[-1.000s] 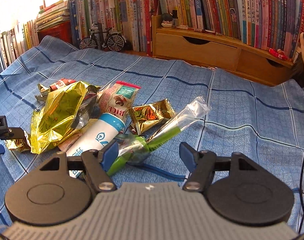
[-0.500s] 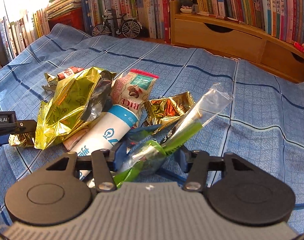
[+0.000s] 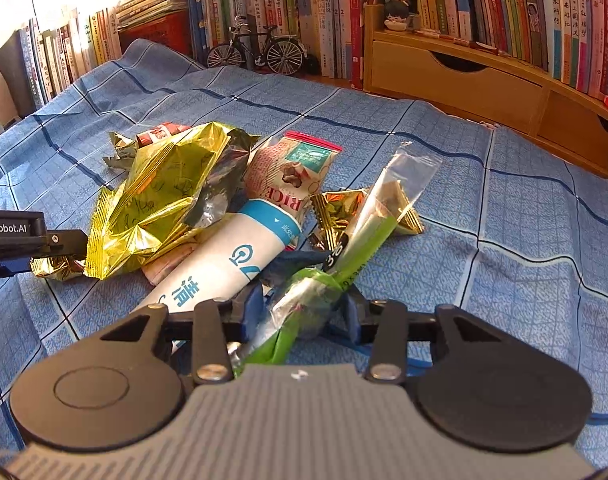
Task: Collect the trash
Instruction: 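Grasp the small gold foil wrapper with left tool while right tool grasps the clear green-striped bag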
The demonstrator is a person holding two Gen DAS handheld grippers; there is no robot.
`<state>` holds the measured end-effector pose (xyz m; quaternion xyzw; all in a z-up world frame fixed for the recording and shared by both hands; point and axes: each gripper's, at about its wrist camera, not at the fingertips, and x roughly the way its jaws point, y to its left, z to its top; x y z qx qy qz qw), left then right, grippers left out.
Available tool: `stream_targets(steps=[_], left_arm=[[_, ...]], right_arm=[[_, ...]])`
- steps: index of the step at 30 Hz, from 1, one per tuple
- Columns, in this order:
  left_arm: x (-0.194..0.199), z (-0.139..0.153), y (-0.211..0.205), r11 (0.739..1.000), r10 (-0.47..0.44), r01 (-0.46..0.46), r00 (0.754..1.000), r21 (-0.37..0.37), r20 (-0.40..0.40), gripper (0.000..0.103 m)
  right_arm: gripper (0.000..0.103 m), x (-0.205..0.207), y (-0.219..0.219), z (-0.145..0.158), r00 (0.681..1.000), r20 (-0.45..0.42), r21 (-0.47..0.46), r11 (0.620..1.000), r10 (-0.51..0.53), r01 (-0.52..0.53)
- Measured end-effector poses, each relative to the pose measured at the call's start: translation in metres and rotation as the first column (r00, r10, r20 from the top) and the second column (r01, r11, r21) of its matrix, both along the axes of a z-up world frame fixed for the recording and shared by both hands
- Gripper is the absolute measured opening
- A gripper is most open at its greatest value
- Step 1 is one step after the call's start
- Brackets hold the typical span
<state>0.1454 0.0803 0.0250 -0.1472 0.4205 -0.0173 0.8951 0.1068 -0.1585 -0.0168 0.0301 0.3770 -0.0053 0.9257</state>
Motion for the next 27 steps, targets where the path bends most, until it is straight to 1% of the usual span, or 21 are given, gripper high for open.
stream_targets(steps=[6, 12, 17, 27], left_arm=[[-0.002, 0.005, 0.006, 1.000, 0.017, -0.017, 1.000, 0.013, 0.021, 0.043], [-0.008, 0.009, 0.011, 0.999, 0.042, -0.043, 0.999, 0.016, 0.025, 0.043], [-0.016, 0.014, 0.012, 0.999, 0.046, -0.047, 0.998, 0.027, 0.041, 0.043], [-0.037, 0.025, 0.021, 0.995, 0.091, -0.093, 0.994, 0.021, 0.065, 0.043]], right_arm=[[0.047, 0.001, 0.001, 0.000, 1.000, 0.006, -0.004, 1.000, 0.012, -0.012], [0.047, 0.001, 0.000, 0.002, 1.000, 0.011, -0.012, 1.000, 0.018, -0.018], [0.047, -0.005, -0.003, 0.006, 0.999, 0.030, -0.021, 1.000, 0.014, -0.014], [0.047, -0.019, -0.003, 0.017, 0.998, 0.067, -0.025, 0.999, 0.022, -0.021]])
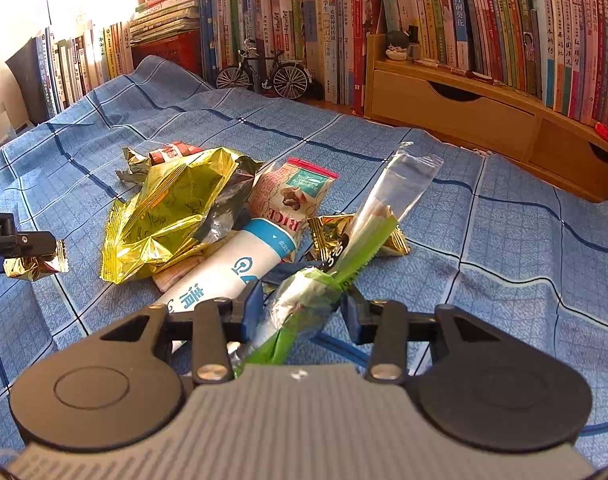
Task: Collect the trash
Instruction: 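Grasp the small gold foil wrapper with left tool while right tool grasps the clear green-striped bag, then carry the gold wrapper to the bin and open left tool while right tool carries the clear bag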
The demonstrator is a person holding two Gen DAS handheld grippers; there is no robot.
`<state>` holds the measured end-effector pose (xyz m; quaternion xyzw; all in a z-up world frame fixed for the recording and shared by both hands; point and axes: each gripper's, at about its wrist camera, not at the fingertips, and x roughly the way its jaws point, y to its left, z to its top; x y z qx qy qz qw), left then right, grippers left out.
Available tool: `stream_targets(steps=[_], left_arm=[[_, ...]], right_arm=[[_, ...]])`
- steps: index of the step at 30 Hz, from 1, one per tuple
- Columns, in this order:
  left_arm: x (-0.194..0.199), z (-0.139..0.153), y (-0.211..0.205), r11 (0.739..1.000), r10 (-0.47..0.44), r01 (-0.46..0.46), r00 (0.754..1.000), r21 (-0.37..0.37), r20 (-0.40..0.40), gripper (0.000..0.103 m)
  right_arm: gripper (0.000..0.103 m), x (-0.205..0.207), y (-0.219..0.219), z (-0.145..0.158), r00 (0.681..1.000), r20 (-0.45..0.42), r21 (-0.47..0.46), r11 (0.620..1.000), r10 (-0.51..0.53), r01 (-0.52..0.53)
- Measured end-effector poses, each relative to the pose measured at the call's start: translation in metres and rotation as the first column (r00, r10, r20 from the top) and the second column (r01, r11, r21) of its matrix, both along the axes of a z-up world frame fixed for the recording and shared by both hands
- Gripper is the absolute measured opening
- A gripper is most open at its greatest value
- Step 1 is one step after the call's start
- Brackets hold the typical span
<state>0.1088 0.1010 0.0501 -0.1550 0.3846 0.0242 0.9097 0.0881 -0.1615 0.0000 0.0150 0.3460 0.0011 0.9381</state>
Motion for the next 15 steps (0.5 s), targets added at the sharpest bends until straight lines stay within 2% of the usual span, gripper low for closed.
stream_targets(steps=[10, 15], left_arm=[[-0.028, 0.013, 0.011, 1.000, 0.015, -0.015, 0.999, 0.011, 0.036, 0.043], [-0.043, 0.016, 0.030, 0.998, 0.064, -0.064, 0.997, 0.007, 0.041, 0.044]], right_arm=[[0.047, -0.011, 0.010, 0.014, 0.999, 0.040, 0.014, 1.000, 0.025, -0.026], [0.047, -0.016, 0.024, 0.019, 0.996, 0.055, 0.036, 0.997, 0.066, -0.068]])
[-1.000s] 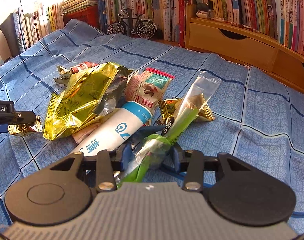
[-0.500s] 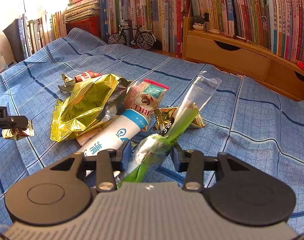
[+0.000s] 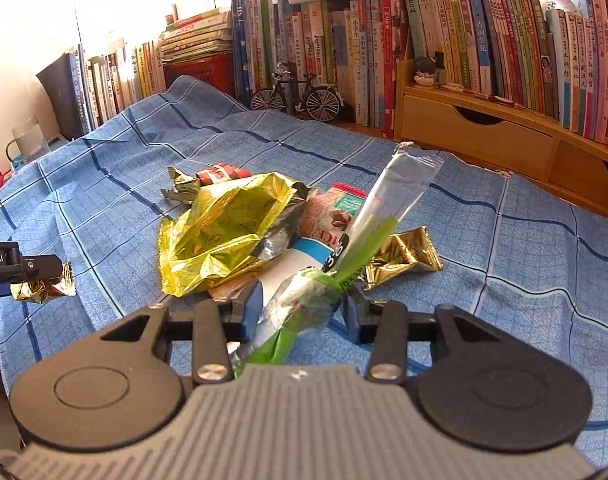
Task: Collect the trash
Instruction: 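Carry the gold wrapper to the bin and open left tool while right tool carries the clear bag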
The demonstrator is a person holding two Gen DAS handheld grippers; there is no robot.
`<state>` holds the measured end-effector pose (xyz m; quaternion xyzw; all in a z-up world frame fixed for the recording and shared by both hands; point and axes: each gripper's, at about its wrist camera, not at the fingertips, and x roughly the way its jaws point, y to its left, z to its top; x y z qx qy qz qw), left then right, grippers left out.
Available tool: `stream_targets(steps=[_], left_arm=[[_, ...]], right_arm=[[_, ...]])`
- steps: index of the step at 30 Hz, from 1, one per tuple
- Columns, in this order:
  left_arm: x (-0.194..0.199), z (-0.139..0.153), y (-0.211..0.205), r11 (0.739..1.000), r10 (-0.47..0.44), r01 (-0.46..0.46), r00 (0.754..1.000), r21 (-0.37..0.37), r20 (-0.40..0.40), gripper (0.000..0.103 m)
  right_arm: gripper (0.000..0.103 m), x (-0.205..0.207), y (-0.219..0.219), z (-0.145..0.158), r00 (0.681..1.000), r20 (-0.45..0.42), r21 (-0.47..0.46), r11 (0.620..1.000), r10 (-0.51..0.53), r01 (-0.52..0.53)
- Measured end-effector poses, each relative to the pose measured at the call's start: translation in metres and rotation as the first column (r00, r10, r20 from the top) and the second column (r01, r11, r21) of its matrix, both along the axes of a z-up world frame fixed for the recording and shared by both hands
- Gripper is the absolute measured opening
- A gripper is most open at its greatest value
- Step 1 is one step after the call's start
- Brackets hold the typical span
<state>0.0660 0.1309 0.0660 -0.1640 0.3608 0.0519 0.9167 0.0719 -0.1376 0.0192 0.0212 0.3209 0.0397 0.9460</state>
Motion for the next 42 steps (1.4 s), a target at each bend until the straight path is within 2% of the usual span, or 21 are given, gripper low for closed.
stream_targets(steps=[9, 16, 25, 34, 38, 42], left_arm=[[-0.031, 0.002, 0.044, 0.996, 0.094, -0.094, 0.996, 0.000, 0.005, 0.044], [-0.058, -0.002, 0.083, 0.980, 0.199, -0.199, 0.980, -0.006, -0.001, 0.044], [-0.101, -0.014, 0.128, 0.939, 0.342, -0.343, 0.939, -0.030, -0.029, 0.044], [-0.138, -0.020, 0.158, 0.895, 0.443, -0.445, 0.895, -0.043, -0.049, 0.043], [-0.144, -0.022, 0.162, 0.888, 0.459, -0.460, 0.887, -0.007, -0.056, 0.044], [-0.140, -0.022, 0.162, 0.891, 0.453, -0.453, 0.890, -0.005, -0.056, 0.044]], right_arm=[[0.047, -0.005, 0.039, 0.002, 0.994, 0.005, -0.001, 0.994, 0.110, -0.110], [0.048, -0.008, 0.081, 0.003, 0.973, 0.014, -0.007, 0.973, 0.231, -0.231], [0.048, -0.019, 0.137, -0.001, 0.911, 0.007, -0.028, 0.910, 0.413, -0.413], [0.048, -0.027, 0.185, -0.004, 0.846, 0.000, -0.022, 0.846, 0.533, -0.533], [0.049, -0.032, 0.202, -0.007, 0.813, -0.010, -0.032, 0.812, 0.583, -0.583], [0.049, -0.035, 0.207, -0.007, 0.796, -0.012, -0.036, 0.795, 0.605, -0.605]])
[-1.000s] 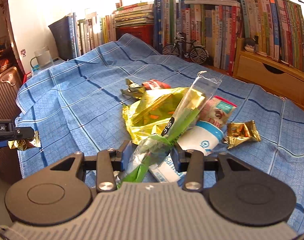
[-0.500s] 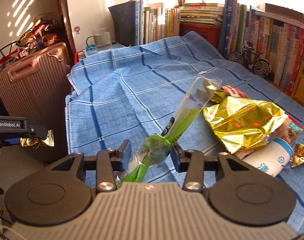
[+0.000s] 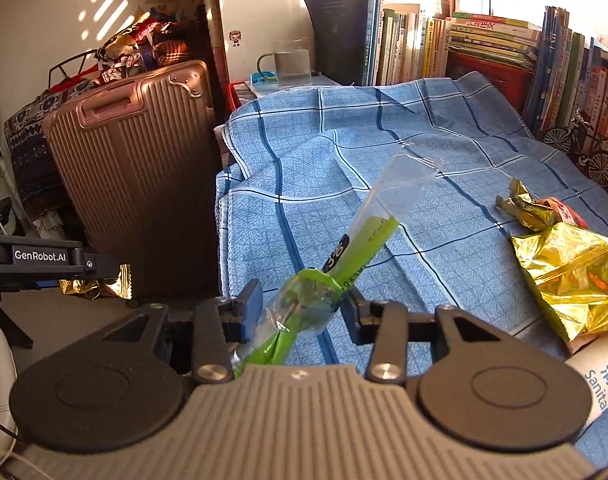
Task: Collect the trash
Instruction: 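Carry the gold wrapper to the bin and open left tool while right tool carries the clear bag, then lower the clear green-striped bag over the bin and open the right tool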
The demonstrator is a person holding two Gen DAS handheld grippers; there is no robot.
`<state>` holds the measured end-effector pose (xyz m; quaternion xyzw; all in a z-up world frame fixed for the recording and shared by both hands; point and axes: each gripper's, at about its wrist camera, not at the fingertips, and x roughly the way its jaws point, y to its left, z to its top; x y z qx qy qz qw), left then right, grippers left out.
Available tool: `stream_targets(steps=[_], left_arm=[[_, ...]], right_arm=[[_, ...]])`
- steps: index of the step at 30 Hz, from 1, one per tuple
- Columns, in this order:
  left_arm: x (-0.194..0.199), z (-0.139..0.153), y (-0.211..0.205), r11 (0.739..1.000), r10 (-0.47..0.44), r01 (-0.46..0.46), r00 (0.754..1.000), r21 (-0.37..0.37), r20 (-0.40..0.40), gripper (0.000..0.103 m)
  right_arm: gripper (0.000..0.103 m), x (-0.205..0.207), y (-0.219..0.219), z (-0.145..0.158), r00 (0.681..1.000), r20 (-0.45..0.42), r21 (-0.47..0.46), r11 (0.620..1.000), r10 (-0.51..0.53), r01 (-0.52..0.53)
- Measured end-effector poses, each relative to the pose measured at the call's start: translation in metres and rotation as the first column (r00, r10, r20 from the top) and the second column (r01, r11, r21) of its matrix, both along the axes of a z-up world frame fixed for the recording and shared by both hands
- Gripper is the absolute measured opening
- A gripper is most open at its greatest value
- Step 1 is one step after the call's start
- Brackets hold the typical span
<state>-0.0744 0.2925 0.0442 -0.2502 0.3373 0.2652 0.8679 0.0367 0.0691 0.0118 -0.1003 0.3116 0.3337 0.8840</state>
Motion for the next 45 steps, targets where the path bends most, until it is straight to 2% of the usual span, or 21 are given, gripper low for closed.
stream_targets(steps=[4, 6, 7, 15, 22, 31, 36, 45], left_arm=[[0.006, 0.000, -0.001, 1.000, -0.011, 0.011, 1.000, -0.008, -0.001, 0.050], [0.009, 0.000, -0.002, 1.000, -0.017, 0.017, 1.000, -0.005, -0.009, 0.063], [0.010, 0.000, -0.002, 1.000, -0.014, 0.014, 1.000, -0.002, -0.010, 0.066], [0.008, 0.001, 0.002, 1.000, -0.012, 0.012, 1.000, 0.008, -0.012, 0.066], [-0.008, 0.001, 0.012, 0.999, 0.037, -0.037, 0.999, 0.013, -0.019, 0.066], [-0.044, -0.002, 0.034, 0.988, 0.154, -0.154, 0.988, -0.008, -0.022, 0.066], [-0.069, -0.002, 0.038, 0.981, 0.193, -0.192, 0.981, 0.011, -0.025, 0.066], [-0.115, -0.003, 0.059, 0.949, 0.316, -0.316, 0.948, 0.003, -0.035, 0.066]], right_arm=[[0.049, 0.005, -0.001, 0.000, 1.000, -0.010, 0.004, 1.000, -0.012, 0.012], [0.049, 0.008, -0.001, 0.000, 1.000, -0.015, 0.006, 1.000, -0.021, 0.021], [0.049, 0.009, -0.002, 0.000, 1.000, -0.015, 0.006, 1.000, -0.023, 0.023], [0.049, 0.011, -0.001, -0.002, 0.999, -0.027, 0.010, 1.000, -0.026, 0.026], [0.049, 0.006, 0.012, -0.003, 0.999, -0.032, 0.019, 1.000, 0.021, -0.021], [0.049, -0.016, 0.040, -0.009, 0.985, -0.047, 0.001, 0.986, 0.167, -0.167], [0.049, -0.029, 0.059, -0.013, 0.967, -0.055, -0.008, 0.969, 0.248, -0.249], [0.051, -0.045, 0.093, -0.021, 0.936, -0.078, -0.014, 0.938, 0.343, -0.345]])
